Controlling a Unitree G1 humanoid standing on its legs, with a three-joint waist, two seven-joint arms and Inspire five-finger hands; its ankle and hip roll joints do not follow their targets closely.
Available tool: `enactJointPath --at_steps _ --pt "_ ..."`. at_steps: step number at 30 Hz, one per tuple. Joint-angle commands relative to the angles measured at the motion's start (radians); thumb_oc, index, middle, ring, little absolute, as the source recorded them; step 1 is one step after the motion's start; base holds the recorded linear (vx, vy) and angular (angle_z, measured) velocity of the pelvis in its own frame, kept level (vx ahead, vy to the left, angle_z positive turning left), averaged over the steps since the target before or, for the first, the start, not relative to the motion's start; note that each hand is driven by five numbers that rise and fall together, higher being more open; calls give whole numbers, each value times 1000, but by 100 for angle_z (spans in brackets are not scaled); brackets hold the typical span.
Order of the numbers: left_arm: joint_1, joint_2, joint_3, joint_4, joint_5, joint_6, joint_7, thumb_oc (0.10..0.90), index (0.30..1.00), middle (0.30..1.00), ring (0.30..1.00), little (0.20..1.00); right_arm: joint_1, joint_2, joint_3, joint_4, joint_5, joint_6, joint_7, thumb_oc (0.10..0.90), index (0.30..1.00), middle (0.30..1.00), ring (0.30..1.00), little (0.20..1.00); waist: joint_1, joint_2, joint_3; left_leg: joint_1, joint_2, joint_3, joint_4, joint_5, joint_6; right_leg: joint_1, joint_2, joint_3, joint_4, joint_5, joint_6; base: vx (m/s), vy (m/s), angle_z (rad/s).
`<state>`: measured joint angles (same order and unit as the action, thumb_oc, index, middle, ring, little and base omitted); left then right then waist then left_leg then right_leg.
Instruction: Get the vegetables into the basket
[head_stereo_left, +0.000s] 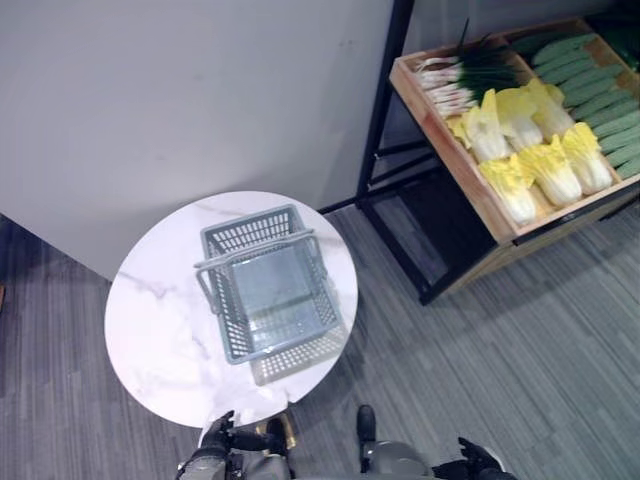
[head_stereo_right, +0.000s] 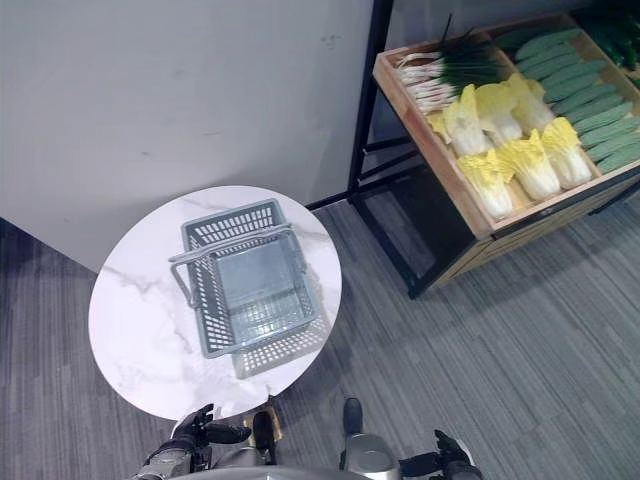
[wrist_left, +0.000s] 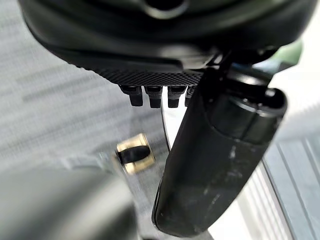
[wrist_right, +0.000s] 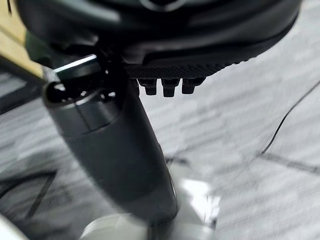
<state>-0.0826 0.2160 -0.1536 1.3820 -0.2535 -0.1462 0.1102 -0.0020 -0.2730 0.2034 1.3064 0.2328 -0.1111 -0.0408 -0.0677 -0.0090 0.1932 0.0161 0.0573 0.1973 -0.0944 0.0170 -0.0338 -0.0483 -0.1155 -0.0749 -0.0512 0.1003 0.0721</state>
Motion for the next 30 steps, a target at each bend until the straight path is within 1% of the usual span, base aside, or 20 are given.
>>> enactJointPath --at_steps 1,5,8,10,11,13,15,16,17,18,19,20,21,22,23,24,25,27,28,30 --pt "1 38 11 26 11 -10 14 900 1000 1000 1000 1000 -51 -4 15 11 1 -14 0 900 1000 1000 1000 1000 20 -38 2 32 56 13 7 4 -64 -11 -106 29 43 20 142 15 23 -24" --pt "10 35 16 35 11 -10 18 900 1000 1000 1000 1000 -38 -13 -32 46 33 -15 -22 900 1000 1000 1000 1000 14 -45 -12 46 62 19 7 0 -71 14 -106 19 1 25 144 24 3 -3" --pt "16 37 24 36 17 -8 27 900 1000 1000 1000 1000 -31 -46 -70 60 30 -20 -56 900 1000 1000 1000 1000 14 -51 -26 47 65 12 7 -3 -78 34 -105 2 -29 24 142 -4 -46 0" --pt "22 44 33 24 24 -9 51 900 1000 1000 1000 1000 -33 -115 -100 29 -62 -30 -148 900 1000 1000 1000 1000 12 -55 -30 39 69 9 7 4 -83 34 -105 -7 -36 26 145 -42 -48 3" --pt "22 44 32 24 24 -9 52 900 1000 1000 1000 1000 -33 -115 -100 28 -63 -29 -148 900 1000 1000 1000 1000 12 -54 -31 39 69 9 7 4 -83 35 -104 -8 -36 26 145 -43 -18 4" --pt "32 49 35 9 30 -11 52 900 1000 1000 1000 1000 -45 -184 -113 -31 -129 -33 -187 900 1000 1000 1000 1000 9 -56 -30 36 71 8 7 7 -86 31 -103 -6 -36 31 148 -44 -9 2" --pt "42 49 46 0 28 -15 51 900 1000 1000 1000 1000 -46 -257 -118 -156 -208 -43 -241 900 1000 1000 1000 1000 5 -59 -29 35 73 10 7 7 -87 28 -105 -5 -36 34 151 -53 0 -2" --pt "61 47 71 -10 24 -17 55 900 1000 1000 1000 1000 -10 -339 -136 -424 -327 -41 -286 900 1000 1000 1000 1000 -4 -60 -27 40 72 14 7 5 -87 30 -105 -2 -36 38 155 -47 11 -4" --pt "71 45 88 -17 26 -18 55 900 1000 1000 1000 1000 24 -381 -158 -584 -399 -41 -294 900 1000 1000 1000 1000 -9 -60 -27 41 73 16 7 3 -87 28 -106 -1 -36 39 157 -35 10 -4" --pt "71 44 87 -17 26 -18 55 900 1000 1000 1000 1000 27 -381 -160 -588 -400 -39 -293 900 1000 1000 1000 1000 -8 -61 -31 36 73 16 7 6 -87 23 -106 0 -36 41 156 -32 6 -4" --pt "85 43 115 -24 30 -17 52 900 1000 1000 1000 1000 69 -434 -204 -781 -475 -46 -291 900 1000 1000 1000 1000 -14 -62 -32 39 74 18 7 4 -87 23 -107 0 -36 43 158 -21 1 -4" --pt "85 43 114 -24 30 -17 52 900 1000 1000 1000 1000 70 -434 -205 -782 -475 -45 -291 900 1000 1000 1000 1000 -14 -61 -33 37 74 18 7 5 -87 22 -107 0 -36 43 158 2 7 -4" --pt "91 40 134 -23 44 -12 44 900 1000 1000 1000 1000 92 -465 -234 -935 -546 -66 -291 900 1000 1000 1000 1000 -16 -61 -35 44 75 19 7 1 -87 27 -107 -3 -36 40 158 0 0 0" --pt "90 39 145 -17 61 -6 40 900 1000 1000 1000 1000 107 -474 -259 -1049 -574 -84 -281 900 1000 1000 1000 1000 -12 -60 -43 41 75 19 7 3 -86 25 -109 -8 -36 40 157 0 0 0" --pt "90 40 150 -12 70 -2 39 900 1000 1000 1000 1000 100 -478 -261 -1108 -573 -95 -274 900 1000 1000 1000 1000 -8 -59 -45 42 75 18 7 3 -87 26 -109 -9 -36 39 157 -7 -21 3" --pt "87 40 151 -9 84 2 37 900 1000 1000 1000 1000 79 -497 -247 -1220 -583 -111 -242 900 1000 1000 1000 1000 0 -60 -48 43 76 15 7 3 -88 30 -109 -14 -36 37 157 0 0 0" --pt "85 42 148 -9 93 1 39 900 1000 1000 1000 1000 59 -506 -226 -1261 -582 -126 -225 900 1000 1000 1000 1000 9 -60 -49 43 75 13 7 3 -88 32 -110 -17 -36 36 158 -3 -13 4" --pt "85 43 149 -8 97 4 38 900 1000 1000 1000 1000 36 -513 -208 -1302 -575 -132 -209 900 1000 1000 1000 1000 12 -59 -49 45 75 13 7 3 -89 35 -110 -18 -36 35 158 -4 -5 4" --pt "82 44 134 -5 106 7 36 900 1000 1000 1000 1000 -60 -526 -120 -1351 -530 -150 -163 900 1000 1000 1000 1000 29 -60 -48 49 76 13 7 4 -89 40 -111 -20 -36 34 156 -6 -7 6" --pt "85 45 129 -3 109 10 35 900 1000 1000 1000 1000 -91 -525 -92 -1370 -506 -153 -146 900 1000 1000 1000 1000 34 -60 -49 48 75 13 7 5 -89 41 -111 -22 -36 33 156 4 -2 3"
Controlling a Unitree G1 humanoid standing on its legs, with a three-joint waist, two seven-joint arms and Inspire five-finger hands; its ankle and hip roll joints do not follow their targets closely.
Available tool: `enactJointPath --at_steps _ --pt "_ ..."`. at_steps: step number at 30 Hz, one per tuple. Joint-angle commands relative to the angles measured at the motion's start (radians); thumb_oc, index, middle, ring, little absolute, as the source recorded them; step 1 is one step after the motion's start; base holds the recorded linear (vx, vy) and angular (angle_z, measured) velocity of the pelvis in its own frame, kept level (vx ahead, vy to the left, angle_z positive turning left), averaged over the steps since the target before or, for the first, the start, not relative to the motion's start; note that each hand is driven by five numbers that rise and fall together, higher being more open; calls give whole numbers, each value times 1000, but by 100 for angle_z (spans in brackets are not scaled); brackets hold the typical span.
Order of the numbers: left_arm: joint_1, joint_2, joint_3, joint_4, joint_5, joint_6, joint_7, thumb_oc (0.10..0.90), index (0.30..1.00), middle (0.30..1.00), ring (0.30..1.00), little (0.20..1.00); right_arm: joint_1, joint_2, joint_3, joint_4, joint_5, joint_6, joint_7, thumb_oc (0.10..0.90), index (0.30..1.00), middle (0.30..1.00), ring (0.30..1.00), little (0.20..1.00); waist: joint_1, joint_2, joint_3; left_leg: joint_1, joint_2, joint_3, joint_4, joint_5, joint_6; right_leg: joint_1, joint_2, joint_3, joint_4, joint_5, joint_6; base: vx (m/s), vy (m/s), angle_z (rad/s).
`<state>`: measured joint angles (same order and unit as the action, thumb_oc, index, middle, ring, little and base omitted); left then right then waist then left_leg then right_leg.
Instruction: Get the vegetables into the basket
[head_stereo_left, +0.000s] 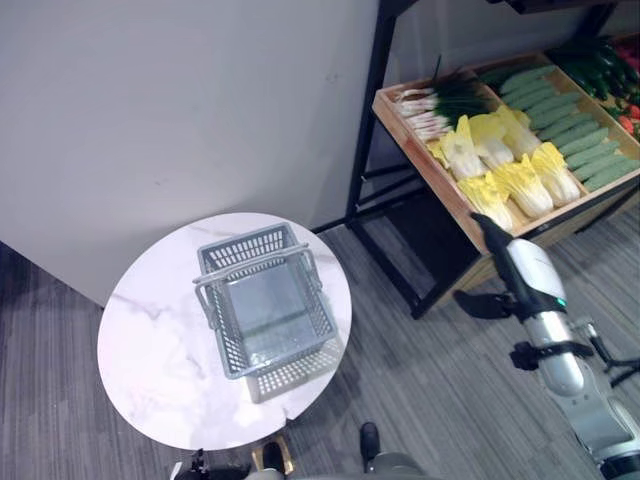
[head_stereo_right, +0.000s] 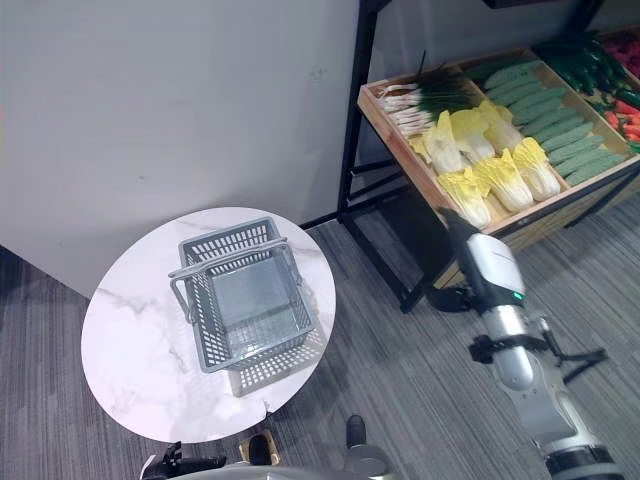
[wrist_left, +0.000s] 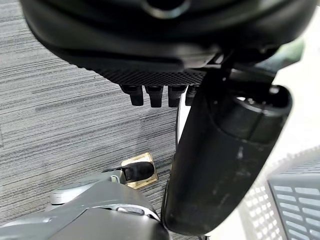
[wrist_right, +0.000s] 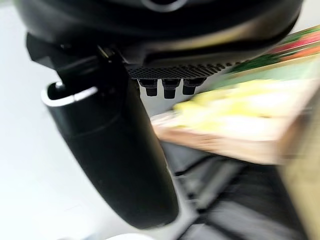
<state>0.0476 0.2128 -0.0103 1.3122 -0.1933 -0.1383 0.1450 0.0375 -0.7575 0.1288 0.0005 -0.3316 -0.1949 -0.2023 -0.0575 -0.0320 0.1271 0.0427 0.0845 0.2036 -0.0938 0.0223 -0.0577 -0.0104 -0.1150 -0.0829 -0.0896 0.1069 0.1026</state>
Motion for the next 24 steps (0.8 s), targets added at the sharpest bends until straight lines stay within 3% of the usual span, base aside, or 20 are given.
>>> enactJointPath --at_steps 1,4,5,12,17,18,24 --pt "-49 48 -40 72 48 3 2 900 1000 1000 1000 1000 -293 -38 126 -85 86 -75 57 900 1000 1000 1000 1000 52 -37 18 28 48 5 7 -3 -67 14 -113 -19 2 22 124 -2 -4 8" --pt "-50 50 -45 72 34 1 10 900 1000 1000 1000 1000 -391 -27 198 -26 111 -64 58 900 1000 1000 1000 1000 61 -38 20 21 47 2 7 3 -68 11 -113 -25 2 25 122 -5 -8 3" --pt "-51 47 -63 71 20 0 12 900 1000 1000 1000 1000 -487 4 272 19 140 -55 77 900 1000 1000 1000 1000 79 -37 21 19 48 -3 7 5 -68 15 -113 -27 2 22 119 -3 -11 15" --pt "-51 44 -92 55 -52 -15 22 900 1000 1000 1000 1000 -726 121 435 167 235 -31 101 900 1000 1000 1000 1000 114 -38 43 9 51 -17 7 15 -71 17 -110 -37 2 21 112 -8 -7 9" --pt "-52 42 -107 53 -68 -17 19 900 1000 1000 1000 1000 -785 176 469 252 281 -21 107 900 1000 1000 1000 1000 125 -39 50 3 52 -20 7 19 -71 14 -110 -37 2 21 109 -8 1 4" --pt "-57 42 -118 47 -89 -22 14 900 1000 1000 1000 1000 -844 208 497 337 288 -9 105 900 1000 1000 1000 1000 137 -41 59 -5 51 -26 7 22 -70 10 -109 -40 2 23 107 -14 1 8" --pt "-75 50 -132 50 -113 -28 16 900 1000 1000 1000 1000 -940 237 533 449 253 8 90 900 1000 1000 1000 1000 154 -44 76 -24 53 -39 7 31 -71 -1 -105 -45 2 27 105 -18 3 7"
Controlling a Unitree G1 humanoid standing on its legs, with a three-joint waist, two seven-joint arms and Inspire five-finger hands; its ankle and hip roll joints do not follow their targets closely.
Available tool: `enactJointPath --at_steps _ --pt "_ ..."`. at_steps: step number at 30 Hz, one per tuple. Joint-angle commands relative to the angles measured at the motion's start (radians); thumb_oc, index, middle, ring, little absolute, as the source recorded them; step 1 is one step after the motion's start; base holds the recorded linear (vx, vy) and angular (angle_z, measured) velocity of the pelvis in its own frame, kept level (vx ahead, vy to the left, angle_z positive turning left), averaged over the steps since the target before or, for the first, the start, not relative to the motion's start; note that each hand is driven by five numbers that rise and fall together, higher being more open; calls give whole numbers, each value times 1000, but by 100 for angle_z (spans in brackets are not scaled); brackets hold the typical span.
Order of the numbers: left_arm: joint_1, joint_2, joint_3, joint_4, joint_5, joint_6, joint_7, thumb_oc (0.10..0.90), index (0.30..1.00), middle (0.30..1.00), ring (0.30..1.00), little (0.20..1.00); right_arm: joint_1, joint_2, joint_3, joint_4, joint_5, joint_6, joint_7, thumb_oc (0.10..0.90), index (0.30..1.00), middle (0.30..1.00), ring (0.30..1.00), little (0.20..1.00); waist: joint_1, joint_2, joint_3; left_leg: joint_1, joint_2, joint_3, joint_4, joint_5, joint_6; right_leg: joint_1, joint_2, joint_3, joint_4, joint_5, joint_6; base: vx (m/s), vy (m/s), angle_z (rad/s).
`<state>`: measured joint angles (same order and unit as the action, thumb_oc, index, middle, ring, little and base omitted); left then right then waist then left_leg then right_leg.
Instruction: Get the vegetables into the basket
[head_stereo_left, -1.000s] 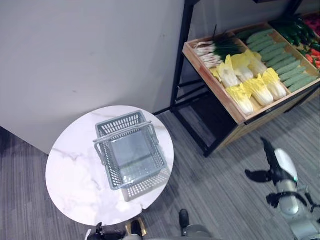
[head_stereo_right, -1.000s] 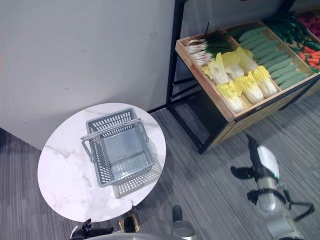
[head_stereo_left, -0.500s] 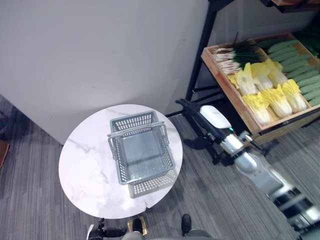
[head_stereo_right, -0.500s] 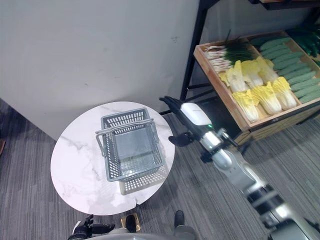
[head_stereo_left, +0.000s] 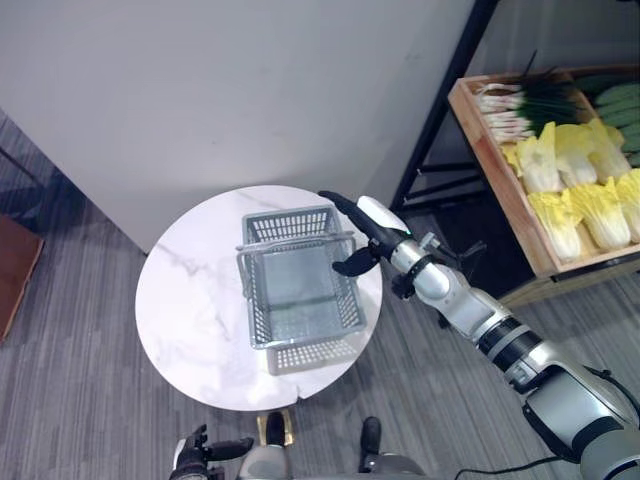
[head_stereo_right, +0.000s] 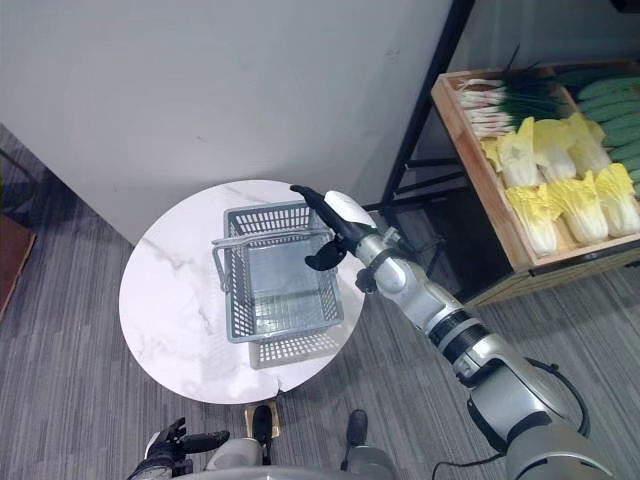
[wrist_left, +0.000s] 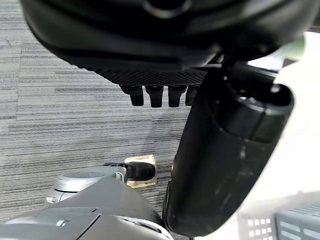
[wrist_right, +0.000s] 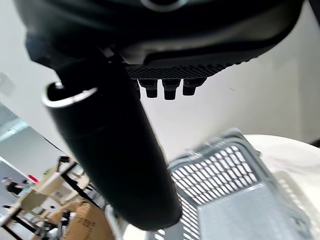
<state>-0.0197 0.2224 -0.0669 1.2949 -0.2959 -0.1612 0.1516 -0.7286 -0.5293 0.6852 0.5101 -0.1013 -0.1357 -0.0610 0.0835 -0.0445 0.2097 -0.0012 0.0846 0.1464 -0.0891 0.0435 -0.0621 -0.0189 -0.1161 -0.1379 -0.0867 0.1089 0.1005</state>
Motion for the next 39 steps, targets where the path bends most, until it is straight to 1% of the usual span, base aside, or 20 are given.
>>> enactJointPath --at_steps 1,2,4,7,9,14,17,25,26,27,28,34,36,39 --pt "-12 41 -79 71 -15 -5 8 900 1000 1000 1000 1000 -194 24 -15 -39 21 -46 -50 900 1000 1000 1000 1000 17 -31 -4 17 53 17 2 11 -67 5 -103 11 -1 25 106 -6 8 8" --pt "-12 41 -79 71 -15 -5 7 900 1000 1000 1000 1000 -194 24 -14 -39 21 -47 -50 900 1000 1000 1000 1000 16 -31 -4 17 53 17 2 11 -67 4 -103 11 -1 25 106 -1 17 3" --pt "-19 45 -89 76 -17 -6 10 900 1000 1000 1000 1000 -248 44 2 -2 8 -39 -54 900 1000 1000 1000 1000 24 -32 6 7 53 11 2 15 -67 -3 -103 10 -1 27 105 0 0 0" --pt "-24 48 -90 81 -16 -4 14 900 1000 1000 1000 1000 -267 58 3 20 10 -37 -63 900 1000 1000 1000 1000 29 -32 11 -1 53 7 2 18 -68 -8 -104 9 -1 28 105 0 0 0" --pt "-32 53 -91 85 -20 -7 19 900 1000 1000 1000 1000 -301 84 18 62 6 -34 -69 900 1000 1000 1000 1000 37 -33 19 -16 53 2 2 23 -69 -20 -104 8 -1 31 104 0 0 0" --pt "-49 64 -96 84 -36 -14 25 900 1000 1000 1000 1000 -364 97 53 129 -22 -24 -69 900 1000 1000 1000 1000 51 -31 33 -40 51 -11 2 31 -71 -36 -106 2 -1 34 104 -9 10 4" --pt "-58 67 -99 85 -40 -16 29 900 1000 1000 1000 1000 -376 111 61 161 -26 -20 -69 900 1000 1000 1000 1000 54 -32 41 -52 49 -16 2 35 -72 -43 -107 0 -1 38 104 -25 12 9" --pt "-74 74 -120 83 -58 -26 38 900 1000 1000 1000 1000 -437 127 119 293 -99 -3 -74 900 1000 1000 1000 1000 71 -23 63 -94 45 -38 2 48 -73 -70 -112 -11 -1 44 104 -18 13 11" --pt "-76 70 -127 82 -62 -28 41 900 1000 1000 1000 1000 -435 136 122 331 -114 -2 -81 798 857 857 857 857 75 -19 67 -101 43 -42 2 50 -73 -74 -114 -11 -1 46 104 -7 12 9" --pt "-76 70 -127 82 -62 -28 41 900 1000 1000 1000 1000 -435 137 122 332 -114 -2 -81 453 374 374 374 374 74 -19 67 -101 43 -42 2 50 -73 -74 -114 -11 -1 46 104 0 0 0" --pt "-80 70 -134 81 -60 -30 41 900 1000 1000 1000 1000 -440 135 135 362 -138 1 -84 400 300 300 300 300 77 -14 72 -108 41 -46 2 51 -73 -80 -116 -13 -1 46 104 0 0 0" --pt "-85 66 -148 78 -59 -34 41 900 1000 1000 1000 1000 -436 133 157 433 -189 7 -82 400 300 300 300 300 77 -7 78 -114 36 -48 2 53 -73 -83 -122 -15 -1 48 105 -4 5 0" --pt "-84 57 -166 64 -55 -36 42 900 1000 1000 1000 1000 -428 139 164 507 -213 10 -90 400 300 300 300 300 78 1 77 -113 34 -51 2 52 -71 -82 -125 -16 -1 48 105 0 0 0" --pt "-82 54 -172 61 -53 -39 40 900 1000 1000 1000 1000 -418 130 164 528 -226 10 -88 400 300 300 300 300 77 5 76 -110 33 -49 2 50 -70 -82 -127 -15 -1 49 105 0 0 0"
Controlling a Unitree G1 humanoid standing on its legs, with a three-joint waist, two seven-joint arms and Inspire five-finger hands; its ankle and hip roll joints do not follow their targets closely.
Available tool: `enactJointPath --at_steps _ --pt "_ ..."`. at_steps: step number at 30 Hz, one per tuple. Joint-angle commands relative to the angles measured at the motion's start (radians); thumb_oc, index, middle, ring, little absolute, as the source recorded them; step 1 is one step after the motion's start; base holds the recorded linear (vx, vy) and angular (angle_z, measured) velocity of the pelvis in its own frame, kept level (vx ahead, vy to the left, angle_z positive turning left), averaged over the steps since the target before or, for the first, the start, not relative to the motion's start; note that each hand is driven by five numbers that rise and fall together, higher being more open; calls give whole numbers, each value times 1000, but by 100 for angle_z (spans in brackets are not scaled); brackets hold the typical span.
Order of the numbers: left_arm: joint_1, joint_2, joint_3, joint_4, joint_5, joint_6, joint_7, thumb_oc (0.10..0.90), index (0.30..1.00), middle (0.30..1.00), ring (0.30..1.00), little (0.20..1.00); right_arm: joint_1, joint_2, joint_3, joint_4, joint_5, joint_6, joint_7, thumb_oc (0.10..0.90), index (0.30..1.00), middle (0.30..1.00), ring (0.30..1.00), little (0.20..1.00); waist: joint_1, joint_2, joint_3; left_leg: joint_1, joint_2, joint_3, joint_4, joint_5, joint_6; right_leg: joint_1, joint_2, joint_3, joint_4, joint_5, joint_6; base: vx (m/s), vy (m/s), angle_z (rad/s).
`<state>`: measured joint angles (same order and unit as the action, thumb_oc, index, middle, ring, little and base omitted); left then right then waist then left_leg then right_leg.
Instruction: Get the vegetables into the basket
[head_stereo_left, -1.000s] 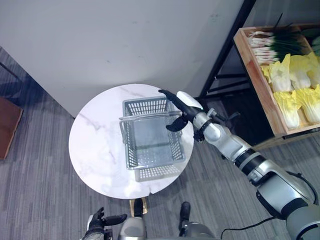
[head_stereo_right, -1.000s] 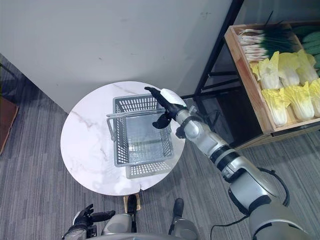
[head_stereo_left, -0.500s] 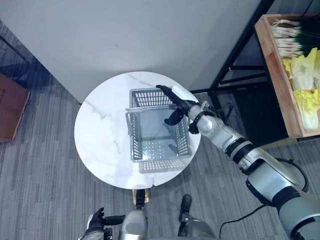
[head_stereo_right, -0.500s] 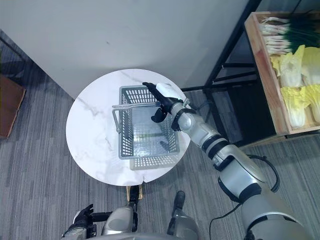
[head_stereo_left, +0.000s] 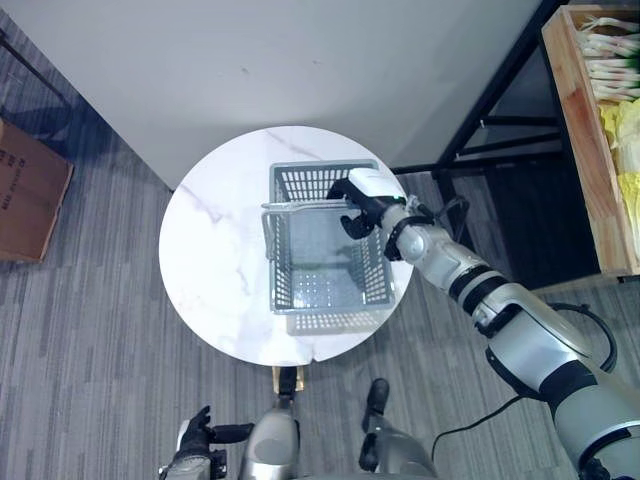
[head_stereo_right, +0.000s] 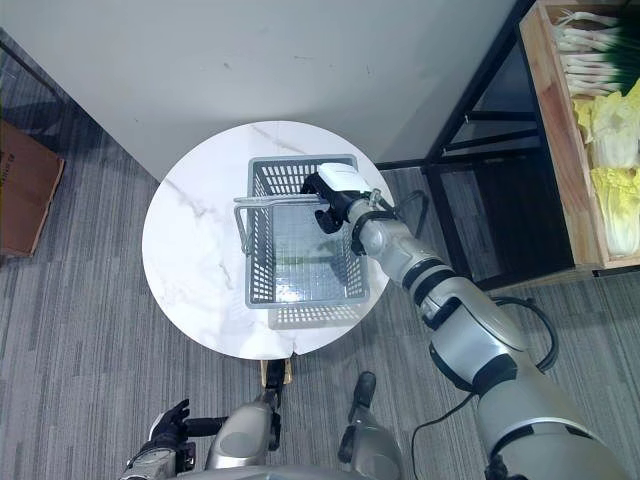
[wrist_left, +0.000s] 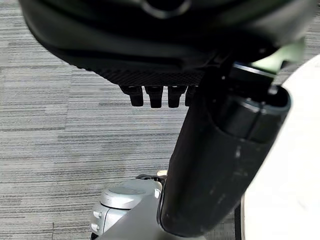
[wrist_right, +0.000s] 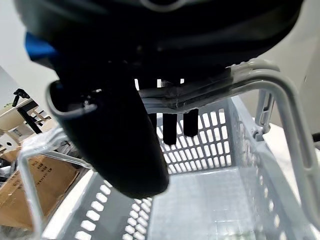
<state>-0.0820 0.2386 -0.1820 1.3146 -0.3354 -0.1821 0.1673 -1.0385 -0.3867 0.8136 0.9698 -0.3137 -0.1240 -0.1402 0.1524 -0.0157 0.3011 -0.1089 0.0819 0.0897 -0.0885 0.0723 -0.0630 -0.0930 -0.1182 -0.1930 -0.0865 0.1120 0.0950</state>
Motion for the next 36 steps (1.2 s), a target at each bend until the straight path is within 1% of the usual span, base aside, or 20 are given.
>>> enactJointPath --at_steps 1,6,7,8,9,11,12,13,14,15,16,17,18,20,21,22,30,33,35,36 --pt "-20 35 -58 41 -11 -18 24 900 1000 1000 1000 1000 -100 -17 36 75 -16 -1 -8 400 300 300 300 300 6 -23 -17 0 35 10 1 20 -70 -8 -125 41 -1 45 111 0 0 0" --pt "-20 30 -66 40 7 -14 17 900 1000 1000 1000 1000 -91 -58 47 64 -29 -6 -3 400 300 300 300 300 -1 -24 -25 13 39 15 1 16 -70 -1 -124 45 -1 42 111 0 0 0" --pt "-18 28 -62 40 13 -10 13 900 1000 1000 1000 1000 -81 -79 47 25 -25 -11 -3 400 300 300 300 300 -7 -28 -33 23 41 21 1 12 -71 4 -123 48 -1 39 111 0 0 0" --pt "-18 28 -62 40 13 -10 13 900 1000 1000 1000 1000 -80 -80 47 24 -25 -11 -2 400 300 300 300 300 -6 -28 -33 23 41 21 1 12 -71 4 -123 48 -1 39 111 31 -12 -2" --pt "-10 33 -47 53 32 1 3 900 1000 1000 1000 1000 -64 -116 31 -71 -14 -18 2 400 300 300 300 300 -17 -34 -41 37 45 27 1 7 -72 11 -121 54 -1 35 110 31 -9 -6" --pt "-8 35 -28 62 43 6 6 900 1000 1000 1000 1000 -45 -153 35 -183 -9 -25 12 400 300 300 300 300 -25 -42 -53 51 48 34 1 1 -73 17 -120 59 -1 30 109 44 -15 -8" --pt "-7 35 -22 64 47 10 1 900 1000 1000 1000 1000 -38 -173 29 -235 1 -30 18 400 300 300 300 300 -31 -45 -58 56 48 37 1 -1 -73 21 -119 62 -1 29 109 27 -13 -10" --pt "-7 35 -23 64 47 10 1 900 1000 1000 1000 1000 -36 -175 28 -238 2 -29 20 400 300 300 300 300 -30 -45 -58 57 48 37 1 -1 -73 22 -119 62 -1 29 109 27 -15 -12" --pt "-1 35 -11 64 51 13 -1 900 1000 1000 1000 1000 -25 -202 24 -303 7 -34 28 400 300 300 300 300 -36 -48 -64 64 50 41 1 -3 -74 26 -119 64 -1 27 108 37 -18 -14" --pt "5 36 9 62 57 18 -6 900 1000 1000 1000 1000 -4 -252 15 -430 34 -47 53 400 300 300 300 300 -47 -51 -75 77 52 48 1 -8 -74 35 -116 66 -1 22 108 52 -23 -16" --pt "10 36 19 61 62 20 -11 900 1000 1000 1000 1000 8 -278 3 -484 56 -57 66 400 300 300 300 300 -56 -53 -81 85 53 52 1 -10 -75 39 -116 67 -1 20 108 35 -16 -9" --pt "10 36 17 61 63 20 -11 900 1000 1000 1000 1000 11 -281 1 -489 56 -55 68 400 300 300 300 300 -55 -53 -81 86 53 52 1 -11 -75 41 -116 67 -1 19 108 41 -8 -3" --pt "18 35 28 59 73 24 -16 900 1000 1000 1000 1000 48 -311 -22 -572 98 -70 85 400 300 300 300 300 -65 -53 -91 97 55 57 1 -14 -75 48 -116 68 -1 16 107 0 0 0" --pt "23 35 33 59 77 25 -18 900 1000 1000 1000 1000 71 -325 -37 -613 122 -76 98 400 300 300 300 300 -68 -53 -94 102 56 58 1 -15 -75 53 -115 68 -1 14 107 35 -9 -8" --pt "31 32 43 58 84 28 -22 900 1000 1000 1000 1000 114 -349 -66 -690 172 -88 121 400 300 300 300 300 -79 -51 -104 113 56 62 1 -18 -76 61 -114 68 -1 11 106 41 -13 -12" --pt "34 32 46 57 89 31 -25 900 1000 1000 1000 1000 128 -363 -74 -725 188 -90 133 400 300 300 300 300 -82 -51 -107 118 57 64 1 -19 -77 65 -114 69 -1 10 107 41 -14 -10" --pt "66 22 61 52 112 41 -43 900 1000 1000 1000 1000 249 -441 -152 -896 291 -112 187 400 300 300 300 300 -104 -43 -128 149 59 77 1 -26 -74 87 -111 75 -1 0 107 22 -8 -6" --pt "76 15 67 52 121 45 -46 900 1000 1000 1000 1000 306 -459 -205 -943 336 -121 189 400 300 300 300 300 -112 -40 -134 158 60 84 1 -28 -74 93 -110 76 -1 -3 107 4 -2 -1" --pt "87 7 73 53 131 45 -51 900 1000 1000 1000 1000 369 -468 -268 -994 380 -135 189 400 300 300 300 300 -122 -34 -139 167 62 91 1 -30 -74 96 -108 81 -1 -4 107 14 -11 -8" --pt "90 6 73 53 135 46 -53 900 1000 1000 1000 1000 383 -472 -281 -1007 379 -136 189 400 300 300 300 300 -125 -33 -140 169 63 93 1 -31 -74 96 -108 83 -1 -5 107 14 -17 -6"
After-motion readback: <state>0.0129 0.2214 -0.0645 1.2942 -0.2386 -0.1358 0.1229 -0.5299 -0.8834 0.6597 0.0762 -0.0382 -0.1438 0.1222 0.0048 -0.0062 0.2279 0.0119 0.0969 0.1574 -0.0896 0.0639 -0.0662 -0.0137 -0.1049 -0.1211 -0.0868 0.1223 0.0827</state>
